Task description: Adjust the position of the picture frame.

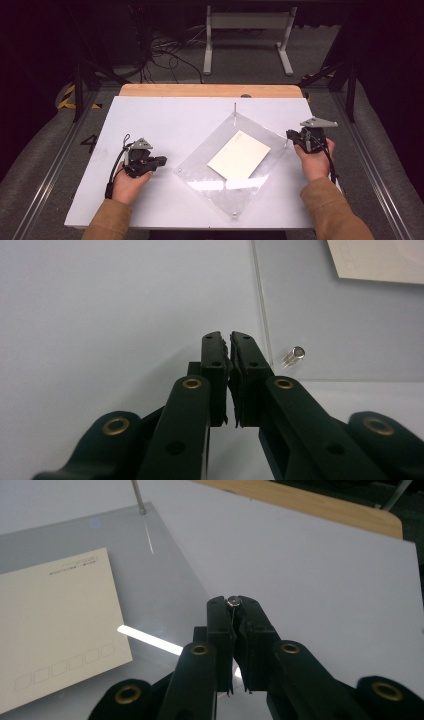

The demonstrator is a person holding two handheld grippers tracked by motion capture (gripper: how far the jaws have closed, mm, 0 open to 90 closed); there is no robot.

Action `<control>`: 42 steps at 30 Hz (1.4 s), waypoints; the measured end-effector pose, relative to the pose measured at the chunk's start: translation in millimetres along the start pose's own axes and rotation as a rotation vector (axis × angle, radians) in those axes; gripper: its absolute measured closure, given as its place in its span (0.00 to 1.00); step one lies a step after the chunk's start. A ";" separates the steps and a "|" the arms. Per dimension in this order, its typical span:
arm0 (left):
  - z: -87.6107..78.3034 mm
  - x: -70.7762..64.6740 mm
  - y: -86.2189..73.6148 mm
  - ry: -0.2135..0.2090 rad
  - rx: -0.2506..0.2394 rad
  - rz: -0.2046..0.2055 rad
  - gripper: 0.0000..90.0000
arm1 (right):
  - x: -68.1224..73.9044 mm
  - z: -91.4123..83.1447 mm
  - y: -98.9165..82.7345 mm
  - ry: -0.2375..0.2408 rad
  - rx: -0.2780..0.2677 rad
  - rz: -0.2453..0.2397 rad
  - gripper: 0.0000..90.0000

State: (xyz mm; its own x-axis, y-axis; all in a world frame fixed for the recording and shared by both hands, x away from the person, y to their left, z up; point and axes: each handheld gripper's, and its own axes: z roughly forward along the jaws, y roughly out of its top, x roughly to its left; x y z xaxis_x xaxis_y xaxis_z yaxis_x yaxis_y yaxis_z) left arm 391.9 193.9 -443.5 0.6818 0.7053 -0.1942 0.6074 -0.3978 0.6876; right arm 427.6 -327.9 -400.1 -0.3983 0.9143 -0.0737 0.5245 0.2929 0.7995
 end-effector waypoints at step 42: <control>-9.4 -29.0 -6.2 -0.093 -0.044 0.147 0.72 | 19.4 6.1 0.8 0.203 -0.065 -0.047 0.62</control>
State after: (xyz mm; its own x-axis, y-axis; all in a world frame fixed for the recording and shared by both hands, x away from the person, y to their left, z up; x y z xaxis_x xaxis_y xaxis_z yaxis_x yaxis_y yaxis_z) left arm 364.5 181.4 -435.6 0.7980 0.5833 -0.1514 0.4810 -0.4652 0.7431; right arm 424.8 -308.3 -404.6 -0.5678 0.8232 0.0046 0.4545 0.3088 0.8355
